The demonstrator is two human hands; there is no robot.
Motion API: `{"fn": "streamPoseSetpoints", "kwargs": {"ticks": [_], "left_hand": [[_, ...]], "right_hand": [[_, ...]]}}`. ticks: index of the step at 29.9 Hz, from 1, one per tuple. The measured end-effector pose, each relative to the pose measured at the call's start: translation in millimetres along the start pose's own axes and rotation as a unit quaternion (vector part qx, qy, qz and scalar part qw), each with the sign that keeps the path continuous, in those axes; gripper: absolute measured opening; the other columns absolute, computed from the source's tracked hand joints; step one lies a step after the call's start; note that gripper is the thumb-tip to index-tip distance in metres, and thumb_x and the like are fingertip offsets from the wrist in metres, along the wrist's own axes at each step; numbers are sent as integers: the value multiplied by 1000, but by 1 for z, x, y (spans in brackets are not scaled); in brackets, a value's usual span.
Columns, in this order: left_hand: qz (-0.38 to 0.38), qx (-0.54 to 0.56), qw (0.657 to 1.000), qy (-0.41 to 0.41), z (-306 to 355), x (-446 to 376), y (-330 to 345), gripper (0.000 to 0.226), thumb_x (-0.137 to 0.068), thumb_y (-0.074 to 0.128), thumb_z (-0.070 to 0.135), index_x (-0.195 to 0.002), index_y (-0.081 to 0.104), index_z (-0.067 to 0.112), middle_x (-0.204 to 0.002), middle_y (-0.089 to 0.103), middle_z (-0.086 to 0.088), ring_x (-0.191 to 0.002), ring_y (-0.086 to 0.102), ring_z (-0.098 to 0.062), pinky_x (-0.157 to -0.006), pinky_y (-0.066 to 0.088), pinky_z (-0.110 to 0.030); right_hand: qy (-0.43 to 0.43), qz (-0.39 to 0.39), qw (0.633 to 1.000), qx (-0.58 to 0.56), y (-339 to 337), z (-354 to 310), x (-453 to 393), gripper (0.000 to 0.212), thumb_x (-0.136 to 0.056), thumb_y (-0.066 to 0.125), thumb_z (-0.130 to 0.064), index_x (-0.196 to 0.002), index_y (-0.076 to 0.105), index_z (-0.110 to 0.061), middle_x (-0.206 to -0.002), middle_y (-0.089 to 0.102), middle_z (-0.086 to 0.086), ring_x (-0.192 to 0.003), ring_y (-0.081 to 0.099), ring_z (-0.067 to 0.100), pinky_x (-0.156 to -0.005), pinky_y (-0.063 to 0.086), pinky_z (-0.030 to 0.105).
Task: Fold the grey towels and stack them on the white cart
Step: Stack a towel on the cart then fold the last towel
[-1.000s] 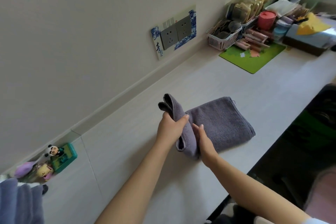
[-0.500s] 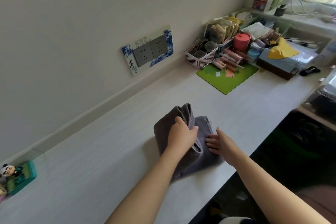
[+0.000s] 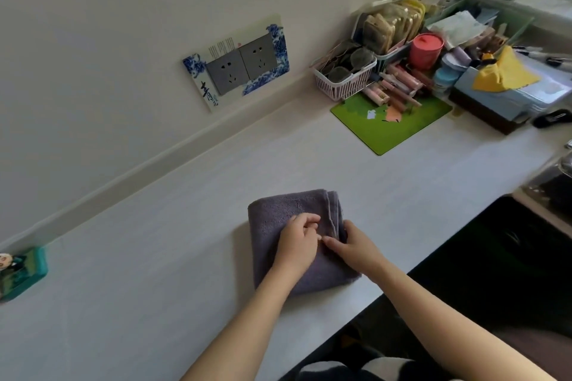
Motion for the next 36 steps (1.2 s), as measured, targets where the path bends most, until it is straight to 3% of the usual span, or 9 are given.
{"fn": "streamPoseSetpoints", "kwargs": {"ticks": [3,8,11,16,19,22,27,32,36], "left_hand": [[201,-293,918,173,-14,6,-30,44,-76,36,17,-106,68,15,-116,62,-6,-107,58,-24,-88,49,-38],[130,-456,877,79,-52,-9,-21,62,-84,36,46,-139,46,19,-148,38,-15,-137,24,-33,-98,37,-61],[118,-479,867,67,-60,-15,-14,65,-85,34,50,-142,41,19,-151,33,-14,-138,22,-33,-98,34,-63],[94,-465,878,66,-65,-23,-14,67,-85,30,53,-143,38,21,-153,29,-11,-141,17,-30,-99,32,-64],[93,-332,935,84,-66,-14,-27,68,-86,27,54,-148,25,27,-158,-1,-3,-146,-3,-22,-113,16,-47],[179,-65,982,-23,-80,14,-53,64,-90,58,31,-146,31,18,-153,24,-7,-139,26,-22,-109,24,-29],[85,301,923,-222,-123,54,-73,72,-66,77,49,-121,55,8,-110,69,-4,-96,67,-16,-76,52,-26],[42,413,867,-276,-130,81,-97,50,-76,71,39,-116,59,12,-98,73,-7,-84,70,-19,-62,53,-26],[102,439,857,-250,-140,106,-137,74,-58,86,38,-119,58,7,-103,71,-15,-89,69,-27,-71,56,-36]], "right_hand": [[-36,31,994,101,3,-4,-2,16,-92,51,-21,-98,41,-9,-103,61,16,-94,56,31,-65,31,30],[-55,93,980,165,12,-11,1,52,-94,25,-20,-142,27,-2,-120,52,15,-103,54,34,-78,41,35],[-47,100,969,222,20,-2,-3,61,-87,25,-24,-136,37,11,-104,57,25,-84,55,40,-75,47,42],[-26,89,974,208,19,3,-12,53,-98,34,-21,-145,19,-3,-127,40,20,-113,39,35,-96,33,41],[5,79,985,153,16,4,-13,46,-98,38,-26,-139,31,-6,-122,43,21,-112,43,38,-92,39,42],[36,52,991,121,11,4,-14,43,-97,43,-35,-124,42,-2,-118,49,22,-106,50,38,-83,40,36],[78,-40,996,-13,30,-8,-20,55,-85,60,-47,-117,49,-3,-108,60,8,-103,59,28,-83,45,33],[92,-183,967,-153,64,-31,-14,52,-78,71,-42,-113,60,-5,-99,72,8,-92,69,23,-89,53,37],[56,-282,937,-197,97,-73,1,50,-80,71,-33,-119,56,-6,-107,71,10,-98,68,22,-80,53,31]]}}
Point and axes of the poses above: each hand's wrist, its own x-axis away from the middle knuckle, its own y-axis out of the palm, z = x × y, the point moved 5 cm from there along -x, towards the middle knuckle
